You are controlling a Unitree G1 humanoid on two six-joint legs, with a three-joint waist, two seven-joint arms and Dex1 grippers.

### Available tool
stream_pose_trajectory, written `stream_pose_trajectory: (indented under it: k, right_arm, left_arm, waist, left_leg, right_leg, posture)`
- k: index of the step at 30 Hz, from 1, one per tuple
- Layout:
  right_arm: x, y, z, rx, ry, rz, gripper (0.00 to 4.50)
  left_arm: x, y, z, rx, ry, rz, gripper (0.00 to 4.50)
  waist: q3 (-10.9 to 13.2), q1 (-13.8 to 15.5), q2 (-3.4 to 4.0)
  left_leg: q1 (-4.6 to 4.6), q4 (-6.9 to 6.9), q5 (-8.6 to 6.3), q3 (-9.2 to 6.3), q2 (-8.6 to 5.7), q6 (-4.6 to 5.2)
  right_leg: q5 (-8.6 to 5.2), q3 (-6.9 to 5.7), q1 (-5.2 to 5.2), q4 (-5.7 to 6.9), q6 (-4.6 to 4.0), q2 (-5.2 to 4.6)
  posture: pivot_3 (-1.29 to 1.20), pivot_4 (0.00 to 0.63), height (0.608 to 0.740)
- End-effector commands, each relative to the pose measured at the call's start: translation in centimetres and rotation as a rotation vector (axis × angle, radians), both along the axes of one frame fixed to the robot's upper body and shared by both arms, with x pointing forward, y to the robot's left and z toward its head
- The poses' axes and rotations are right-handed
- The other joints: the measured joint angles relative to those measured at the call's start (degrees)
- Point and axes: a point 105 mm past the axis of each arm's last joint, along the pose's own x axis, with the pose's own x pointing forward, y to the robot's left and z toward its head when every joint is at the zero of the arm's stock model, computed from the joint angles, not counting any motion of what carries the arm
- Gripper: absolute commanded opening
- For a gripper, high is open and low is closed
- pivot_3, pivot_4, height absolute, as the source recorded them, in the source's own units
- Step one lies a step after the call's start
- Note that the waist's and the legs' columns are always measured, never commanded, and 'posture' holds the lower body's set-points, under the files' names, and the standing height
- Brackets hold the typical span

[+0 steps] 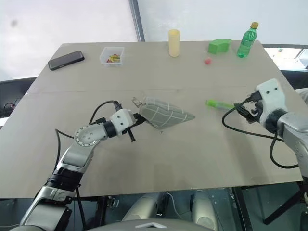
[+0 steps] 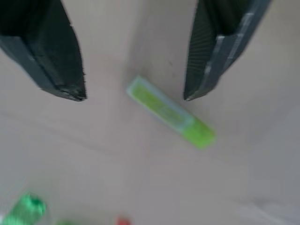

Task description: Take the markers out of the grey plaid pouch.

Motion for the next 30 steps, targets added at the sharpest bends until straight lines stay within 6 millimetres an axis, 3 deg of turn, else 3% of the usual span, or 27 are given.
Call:
stream_pose_trajectory:
  k: [1,5,10,16,19,23,30]
  right_arm:
    - [-3.5,4.7,7.5,0.137,-0.228,0.222,4.40]
    - [-5.5,8.2,10.9,0.141,-0.304,0.368,4.40]
    - [-5.7,10.4,10.1,0.108,-0.251,0.422,4.40]
    - [-6.0,12.9,3.6,0.059,-0.047,0.479,4.40]
    - [-5.0,12.8,1.7,0.171,0.012,0.443,4.40]
    - [-4.1,12.5,0.2,0.217,0.048,0.407,3.23]
    - [-3.4,12.9,-0.7,0.335,0.114,0.393,3.23]
  left_arm:
    - [0.0,-1.5,2.8,-0.050,-0.109,-0.047,0.00]
    - [0.5,-2.4,6.2,-0.088,-0.256,-0.080,0.00]
    - [1.3,-2.7,9.2,-0.123,-0.350,-0.092,0.00]
    - [0.1,-3.4,6.5,-0.116,-0.273,-0.133,0.00]
    - [-0.3,-3.7,5.9,-0.131,-0.249,-0.135,0.00]
    - [-0.8,-4.0,5.3,-0.131,-0.231,-0.146,0.00]
    - [-0.9,-3.9,5.0,-0.127,-0.213,-0.145,0.00]
  waist:
    - [0.03,0.01,0.02]
    - [0.01,0.01,-0.13]
    - [0.03,-0.14,-0.19]
    - [0.01,-0.48,-0.20]
    - [0.02,-0.44,-0.21]
    - [0.00,-0.27,-0.22]
    - [0.00,-0.38,-0.22]
  left_leg:
    - [0.00,0.00,-0.01,-0.01,0.00,-0.02]
    - [0.00,0.05,-0.10,-0.09,0.08,-0.16]
    - [-0.05,0.05,-0.02,-0.07,0.07,-0.03]
    - [-0.09,-0.05,0.16,-0.01,0.05,-0.19]
    - [-0.36,0.05,0.17,-0.01,0.04,-0.21]
    - [-0.37,0.22,0.08,-0.02,-0.03,-0.03]
    - [-0.21,0.24,0.03,-0.05,0.00,0.05]
  right_leg:
    - [0.00,0.00,0.00,0.01,0.00,-0.01]
    - [0.00,-0.07,0.02,0.02,-0.01,-0.07]
    - [0.00,-0.08,0.02,-0.08,-0.01,-0.08]
    - [0.00,-0.03,-0.10,-0.13,-0.01,-0.08]
    - [0.01,-0.08,-0.31,-0.04,-0.01,-0.05]
    - [0.08,-0.09,-0.31,0.04,0.09,0.00]
    - [0.11,-0.09,-0.17,0.06,0.13,0.09]
  posture:
    - [0.00,0.150,0.740]
    - [0.00,0.150,0.740]
    - [0.00,0.150,0.740]
    - [0.00,0.150,0.740]
    - [0.00,0.150,0.740]
    - [0.00,0.150,0.740]
    - [0.00,0.150,0.740]
